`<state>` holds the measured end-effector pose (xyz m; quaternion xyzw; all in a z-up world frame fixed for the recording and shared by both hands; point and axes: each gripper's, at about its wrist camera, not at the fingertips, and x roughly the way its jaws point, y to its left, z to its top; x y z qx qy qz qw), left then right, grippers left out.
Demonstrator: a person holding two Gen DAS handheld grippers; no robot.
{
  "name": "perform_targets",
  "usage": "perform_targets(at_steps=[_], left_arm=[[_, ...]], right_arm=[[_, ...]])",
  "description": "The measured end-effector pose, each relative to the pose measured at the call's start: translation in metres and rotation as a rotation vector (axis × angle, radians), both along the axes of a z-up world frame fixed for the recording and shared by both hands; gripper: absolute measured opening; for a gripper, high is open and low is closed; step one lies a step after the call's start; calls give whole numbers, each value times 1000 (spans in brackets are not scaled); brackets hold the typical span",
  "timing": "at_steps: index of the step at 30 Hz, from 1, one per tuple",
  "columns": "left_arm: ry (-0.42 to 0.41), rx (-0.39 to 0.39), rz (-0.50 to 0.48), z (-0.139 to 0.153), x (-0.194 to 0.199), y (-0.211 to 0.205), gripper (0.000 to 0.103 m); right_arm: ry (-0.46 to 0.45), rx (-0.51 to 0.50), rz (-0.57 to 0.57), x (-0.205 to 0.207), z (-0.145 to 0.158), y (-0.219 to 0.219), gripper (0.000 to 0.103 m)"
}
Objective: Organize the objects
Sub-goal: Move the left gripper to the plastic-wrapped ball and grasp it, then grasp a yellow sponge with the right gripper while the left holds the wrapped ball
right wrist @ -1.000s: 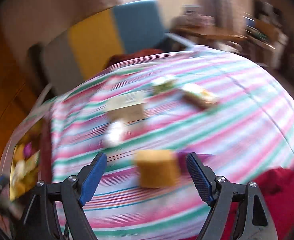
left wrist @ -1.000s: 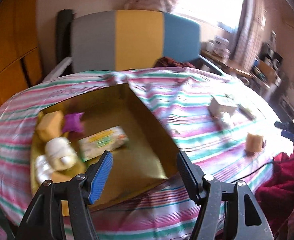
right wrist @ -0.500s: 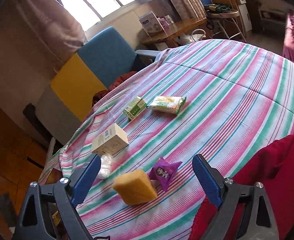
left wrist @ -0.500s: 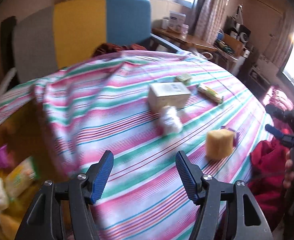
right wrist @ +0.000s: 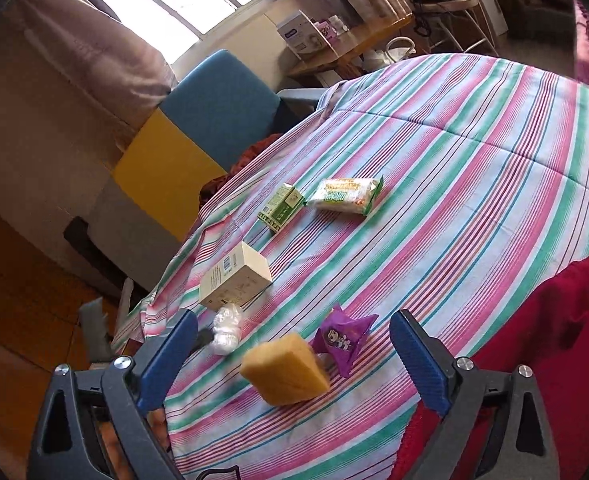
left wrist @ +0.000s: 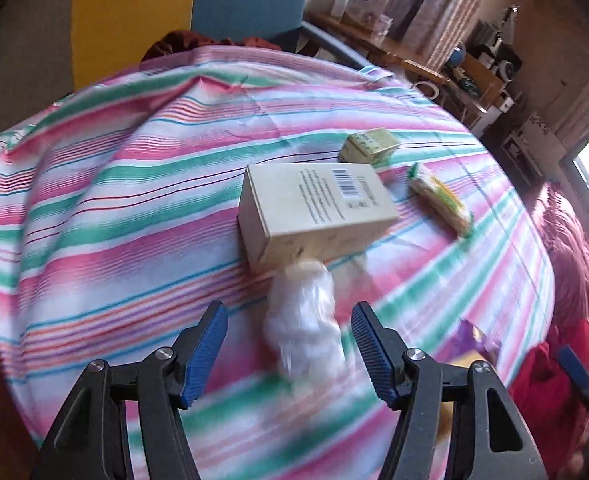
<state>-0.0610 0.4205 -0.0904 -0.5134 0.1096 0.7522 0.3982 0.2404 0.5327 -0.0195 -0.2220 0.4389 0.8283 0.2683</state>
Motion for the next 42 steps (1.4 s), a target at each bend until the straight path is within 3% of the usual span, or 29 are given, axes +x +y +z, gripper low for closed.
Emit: perform_targets(at_steps=[3,4,5,6,21,36,39,42], left_arm=[[19,-42,-5,-14,-6,15,61],[33,-48,-9,-17,-6,16,52],[65,-45,-12,-16,-5,14,33],[92,-45,-19,-17,-3,11,30],[277,24,-7,-19,75,-98,31],[301,57,-15,-22,80,-102,32],[295,66,-15,-23,79,-103,33],[285,76,-13,-23,77,-104,33]], right_arm=[[-9,-6,10,-2,-1,0,98],[-10,-7,13,-3,-2,0,98],[-12,-7,11,-3,-2,0,98],[-13,-7,9,-3,-2,0,98],[-49,-24,-6,-6,-6,5,98],[-135,-54,37,-20,-13,6,98],[-138,-19,118,-28,-9,-3,98],[-198,70,209,-45,-2,-22,98]])
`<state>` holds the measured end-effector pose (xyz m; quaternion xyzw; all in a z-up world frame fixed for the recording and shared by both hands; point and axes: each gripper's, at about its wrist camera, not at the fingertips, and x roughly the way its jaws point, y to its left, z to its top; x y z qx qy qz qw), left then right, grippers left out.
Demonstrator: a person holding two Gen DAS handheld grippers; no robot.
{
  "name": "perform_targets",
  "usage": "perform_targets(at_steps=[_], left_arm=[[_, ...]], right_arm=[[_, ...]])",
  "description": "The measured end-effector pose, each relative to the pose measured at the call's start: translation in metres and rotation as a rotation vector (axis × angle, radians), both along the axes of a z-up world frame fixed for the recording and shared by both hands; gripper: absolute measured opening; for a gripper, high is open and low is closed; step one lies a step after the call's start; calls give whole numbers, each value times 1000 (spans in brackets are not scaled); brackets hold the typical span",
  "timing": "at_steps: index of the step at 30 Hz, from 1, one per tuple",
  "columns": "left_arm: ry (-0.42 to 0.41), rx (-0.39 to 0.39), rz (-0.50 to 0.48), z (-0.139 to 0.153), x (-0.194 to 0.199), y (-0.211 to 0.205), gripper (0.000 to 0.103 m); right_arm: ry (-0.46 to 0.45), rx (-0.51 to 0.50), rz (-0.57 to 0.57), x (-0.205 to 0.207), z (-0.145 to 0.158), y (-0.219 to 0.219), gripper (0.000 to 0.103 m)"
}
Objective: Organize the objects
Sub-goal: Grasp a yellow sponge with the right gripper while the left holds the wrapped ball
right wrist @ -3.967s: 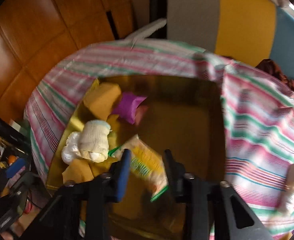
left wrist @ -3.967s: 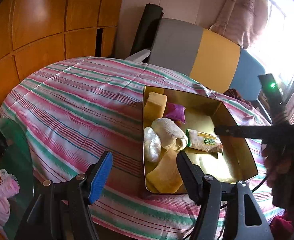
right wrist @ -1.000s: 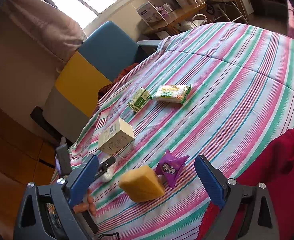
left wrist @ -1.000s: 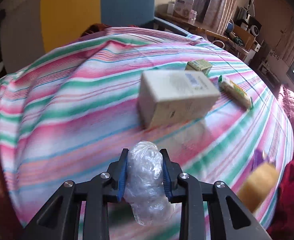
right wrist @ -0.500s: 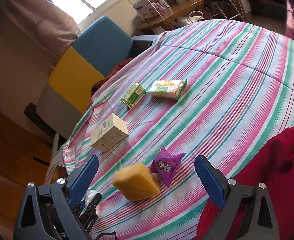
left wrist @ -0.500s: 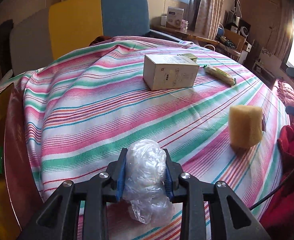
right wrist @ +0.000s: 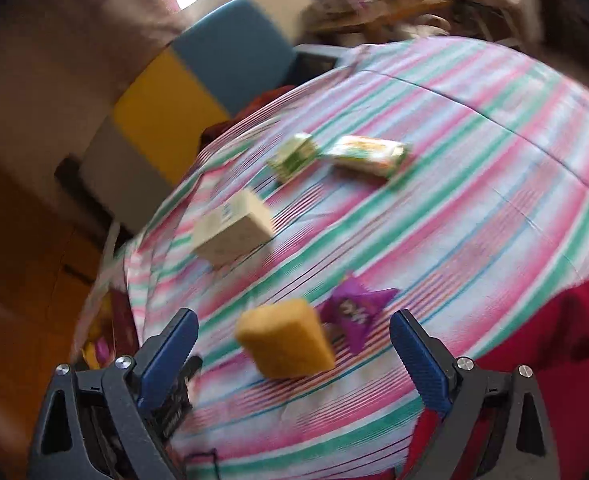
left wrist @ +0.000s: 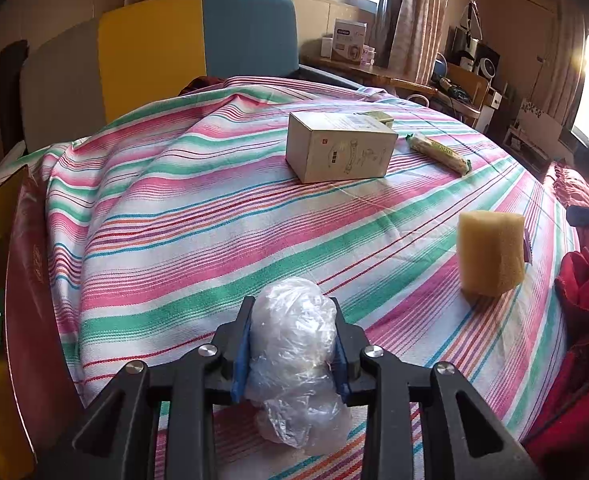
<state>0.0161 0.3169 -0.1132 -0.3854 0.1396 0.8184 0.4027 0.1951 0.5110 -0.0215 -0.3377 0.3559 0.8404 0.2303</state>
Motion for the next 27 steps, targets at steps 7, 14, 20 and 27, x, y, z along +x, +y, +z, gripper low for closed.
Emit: perform_targets(at_steps=[7,14,20,27], left_arm=[[-12,13,-1,0,-1,0,34],[-24,24,-2,-1,-3,-2,34],[-28,30,-2,-1,-3,-2,34],[-22,26,-2,-1,-2,-2,34]], right_arm=[[-147,96,153,-39,-10,-37,95],[-356,198,204,-83,-51,-42,63],[-309,197,189,-80,-47,-37,48],[-313,206,251,-91,-50,-48,48]])
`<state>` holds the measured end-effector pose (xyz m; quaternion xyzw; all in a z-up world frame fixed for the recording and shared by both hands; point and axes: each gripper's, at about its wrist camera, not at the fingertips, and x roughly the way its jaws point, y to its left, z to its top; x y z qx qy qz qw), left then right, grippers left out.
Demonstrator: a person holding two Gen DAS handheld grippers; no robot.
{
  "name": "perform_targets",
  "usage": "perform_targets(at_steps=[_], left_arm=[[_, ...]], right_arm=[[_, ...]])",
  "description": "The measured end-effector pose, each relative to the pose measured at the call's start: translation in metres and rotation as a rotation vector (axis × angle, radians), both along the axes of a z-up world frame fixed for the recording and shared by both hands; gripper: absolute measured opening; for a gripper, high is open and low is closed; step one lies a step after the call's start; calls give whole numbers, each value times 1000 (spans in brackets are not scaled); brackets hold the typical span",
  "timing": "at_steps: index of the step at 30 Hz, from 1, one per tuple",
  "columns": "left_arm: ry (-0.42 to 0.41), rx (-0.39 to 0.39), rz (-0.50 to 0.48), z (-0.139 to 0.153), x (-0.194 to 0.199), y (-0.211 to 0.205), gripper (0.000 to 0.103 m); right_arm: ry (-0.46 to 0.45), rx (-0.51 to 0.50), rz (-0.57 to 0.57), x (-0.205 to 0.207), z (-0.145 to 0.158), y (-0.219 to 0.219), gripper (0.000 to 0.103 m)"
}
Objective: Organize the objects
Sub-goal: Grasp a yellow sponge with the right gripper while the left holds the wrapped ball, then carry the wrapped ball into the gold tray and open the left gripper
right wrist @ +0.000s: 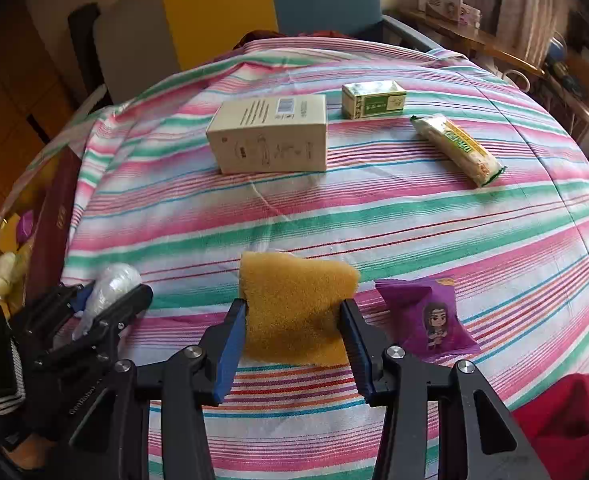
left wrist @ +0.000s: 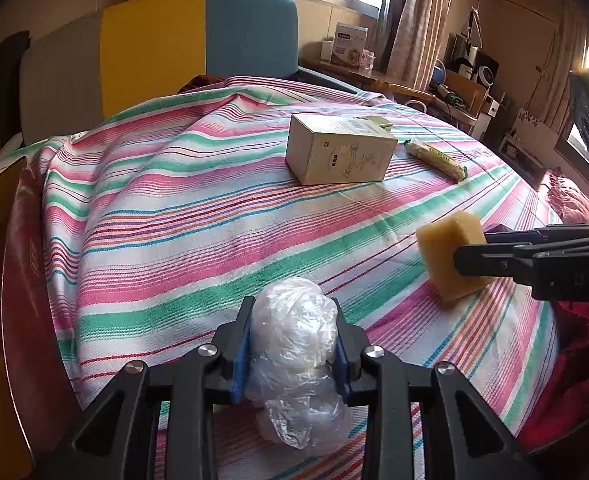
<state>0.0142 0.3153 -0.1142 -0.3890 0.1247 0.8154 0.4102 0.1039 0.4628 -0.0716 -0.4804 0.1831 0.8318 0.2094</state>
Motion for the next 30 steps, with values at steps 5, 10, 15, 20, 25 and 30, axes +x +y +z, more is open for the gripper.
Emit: perform_targets(at_steps=[5,10,15,20,25,30], left_arm=[[10,-8,1,1,2,0,34],[19,-16,1,1,3,0,34],[16,-20,0,2,3,-1,32],[-41,60,3,32,8,-19,30],[49,123,11,87,18,-49,30],[71,142,152,111,9,-98,30]], right_arm=[[2,-8,-7,0,-1,1,48],[5,-14,-12,0,-1,2,51],[0,-12,-8,-1,-1,2,52],[-13,25,15,-5,-2,-3,51],[-38,80,41,-10,-3,-12,50],[-37,84,37,-9,-1,-12,49]])
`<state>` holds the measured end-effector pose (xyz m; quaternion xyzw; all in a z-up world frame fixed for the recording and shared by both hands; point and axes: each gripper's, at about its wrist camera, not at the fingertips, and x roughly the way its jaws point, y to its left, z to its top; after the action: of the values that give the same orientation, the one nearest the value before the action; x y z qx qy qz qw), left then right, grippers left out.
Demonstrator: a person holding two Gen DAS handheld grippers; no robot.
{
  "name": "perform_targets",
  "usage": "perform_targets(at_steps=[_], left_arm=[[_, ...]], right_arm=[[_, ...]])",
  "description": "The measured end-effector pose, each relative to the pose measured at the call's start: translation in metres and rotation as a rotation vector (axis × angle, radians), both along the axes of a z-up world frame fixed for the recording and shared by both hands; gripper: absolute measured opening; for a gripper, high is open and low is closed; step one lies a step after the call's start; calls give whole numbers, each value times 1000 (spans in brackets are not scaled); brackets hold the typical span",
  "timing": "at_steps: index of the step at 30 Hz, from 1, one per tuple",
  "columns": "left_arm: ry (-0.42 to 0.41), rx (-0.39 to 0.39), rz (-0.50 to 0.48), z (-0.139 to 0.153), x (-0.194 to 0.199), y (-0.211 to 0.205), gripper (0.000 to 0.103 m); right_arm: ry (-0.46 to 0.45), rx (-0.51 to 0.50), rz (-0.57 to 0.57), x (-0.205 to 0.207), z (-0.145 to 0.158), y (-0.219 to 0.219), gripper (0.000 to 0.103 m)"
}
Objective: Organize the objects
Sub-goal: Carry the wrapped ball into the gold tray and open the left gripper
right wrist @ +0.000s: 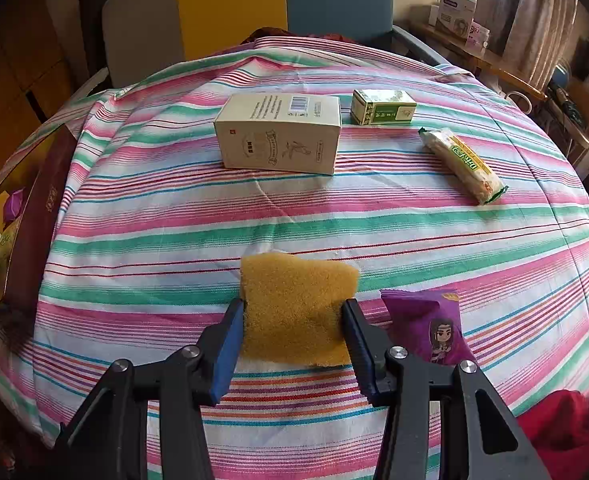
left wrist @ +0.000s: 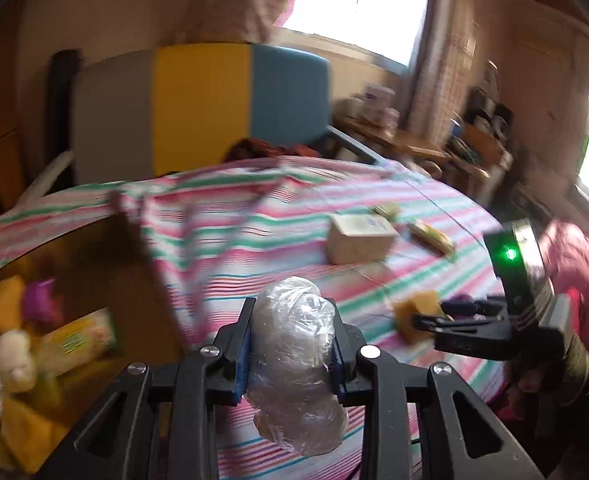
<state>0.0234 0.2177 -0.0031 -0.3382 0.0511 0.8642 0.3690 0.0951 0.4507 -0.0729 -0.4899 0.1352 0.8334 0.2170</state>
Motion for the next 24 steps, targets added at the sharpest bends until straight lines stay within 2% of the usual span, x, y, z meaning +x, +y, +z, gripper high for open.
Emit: perform_targets(at_steps=[4,11,17,22,24], left_arm=[[27,-28,93,6,-10,-34,31],[2,-66,256,0,-37,-93,31],[-61,-141,327,-26,-56,-121,31],[-149,-255,360,-61,-69,-136,32],[-141,-283,368,-69,-70,-141,33]], right_arm=[[-6,8,7,0,0,-1,49],[-11,15,9,-1,-1,-2,49],[-15,26,15,-1,-1,-4,49],[-16,30,17,-1,-2,-4,49],[-15,30,17,0,-1,-4,49]])
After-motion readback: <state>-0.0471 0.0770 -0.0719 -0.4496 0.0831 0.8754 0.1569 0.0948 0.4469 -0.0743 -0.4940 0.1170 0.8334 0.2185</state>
